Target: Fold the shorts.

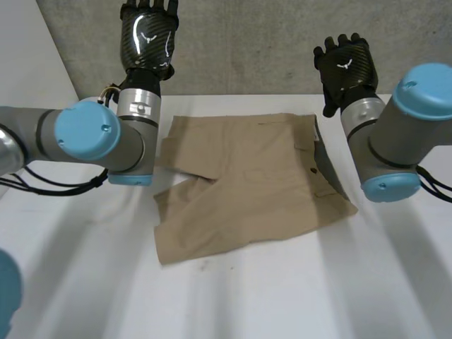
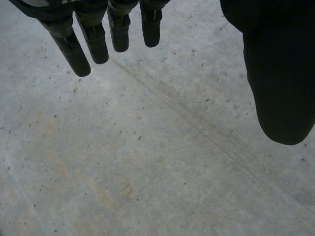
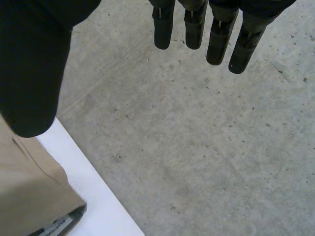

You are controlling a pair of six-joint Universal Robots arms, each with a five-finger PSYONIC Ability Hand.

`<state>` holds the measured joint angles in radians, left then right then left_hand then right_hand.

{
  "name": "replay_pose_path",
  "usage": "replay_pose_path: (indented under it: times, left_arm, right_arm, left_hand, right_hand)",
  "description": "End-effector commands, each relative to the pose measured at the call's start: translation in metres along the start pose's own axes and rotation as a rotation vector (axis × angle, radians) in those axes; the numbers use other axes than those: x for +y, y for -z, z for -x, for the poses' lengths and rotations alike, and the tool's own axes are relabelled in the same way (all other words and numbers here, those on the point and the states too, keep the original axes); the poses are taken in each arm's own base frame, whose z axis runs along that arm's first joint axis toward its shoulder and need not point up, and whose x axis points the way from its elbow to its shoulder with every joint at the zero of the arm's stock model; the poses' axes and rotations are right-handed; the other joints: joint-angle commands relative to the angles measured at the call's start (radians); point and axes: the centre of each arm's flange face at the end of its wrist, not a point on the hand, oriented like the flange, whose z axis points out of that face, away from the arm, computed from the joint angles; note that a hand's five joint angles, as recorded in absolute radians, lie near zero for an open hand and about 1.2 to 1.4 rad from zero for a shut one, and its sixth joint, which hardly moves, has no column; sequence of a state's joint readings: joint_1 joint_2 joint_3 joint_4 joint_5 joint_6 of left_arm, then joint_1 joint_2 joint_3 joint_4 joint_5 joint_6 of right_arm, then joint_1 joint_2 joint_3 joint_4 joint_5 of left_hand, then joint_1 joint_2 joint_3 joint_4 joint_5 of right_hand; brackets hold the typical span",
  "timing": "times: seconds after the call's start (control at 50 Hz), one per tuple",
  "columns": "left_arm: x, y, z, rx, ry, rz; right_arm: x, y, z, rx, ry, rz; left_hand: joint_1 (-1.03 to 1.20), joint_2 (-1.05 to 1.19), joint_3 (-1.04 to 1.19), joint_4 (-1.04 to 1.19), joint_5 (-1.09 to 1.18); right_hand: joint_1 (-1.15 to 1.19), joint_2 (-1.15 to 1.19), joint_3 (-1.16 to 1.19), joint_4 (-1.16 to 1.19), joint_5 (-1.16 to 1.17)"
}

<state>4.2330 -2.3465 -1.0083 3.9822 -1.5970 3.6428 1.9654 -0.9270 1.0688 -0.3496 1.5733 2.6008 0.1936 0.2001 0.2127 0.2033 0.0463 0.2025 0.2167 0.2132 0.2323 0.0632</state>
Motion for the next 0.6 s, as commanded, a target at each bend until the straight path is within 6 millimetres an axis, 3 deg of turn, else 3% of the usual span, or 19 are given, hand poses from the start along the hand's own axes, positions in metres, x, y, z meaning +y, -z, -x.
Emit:
replay_pose_path:
  times: [0.02, 0.1, 0.2, 0.32, 0.42, 0.6]
  left_arm:
    - [-0.032, 0.027, 0.025, 0.008, 0.086, 0.140]
    - [-0.047, 0.053, 0.034, 0.052, 0.158, 0.260]
    - [-0.065, 0.100, 0.043, 0.121, 0.245, 0.469]
    - [-0.084, 0.150, 0.053, 0.154, 0.296, 0.623]
    - [-0.092, 0.193, 0.049, 0.197, 0.328, 0.703]
    - [-0.095, 0.234, 0.031, 0.245, 0.437, 0.821]
  right_arm:
    - [-0.023, 0.041, -0.016, -0.066, -0.005, 0.100]
    - [-0.015, 0.067, -0.011, -0.149, -0.028, 0.219]
    - [-0.002, 0.093, -0.015, -0.253, -0.077, 0.326]
    - [0.028, 0.115, -0.022, -0.331, -0.133, 0.412]
    - [0.044, 0.121, -0.027, -0.360, -0.163, 0.442]
    - [0.084, 0.115, -0.020, -0.402, -0.195, 0.462]
  left_hand:
    - [0.008, 0.002, -0.011, -0.002, -0.019]
    - [0.020, 0.013, 0.001, 0.010, -0.007]
    - [0.026, 0.019, 0.007, 0.016, -0.001]
    - [0.058, 0.051, 0.039, 0.048, 0.031]
    - [0.155, 0.148, 0.135, 0.145, 0.127]
    - [0.340, 0.333, 0.321, 0.330, 0.313]
  right_hand:
    - [-0.028, -0.042, -0.039, -0.058, -0.063]
    - [-0.028, -0.042, -0.039, -0.058, -0.063]
    - [-0.028, -0.042, -0.039, -0.058, -0.063]
    - [0.055, 0.041, 0.044, 0.025, 0.019]
    - [0.279, 0.264, 0.268, 0.249, 0.243]
    - [0.399, 0.385, 0.388, 0.369, 0.364]
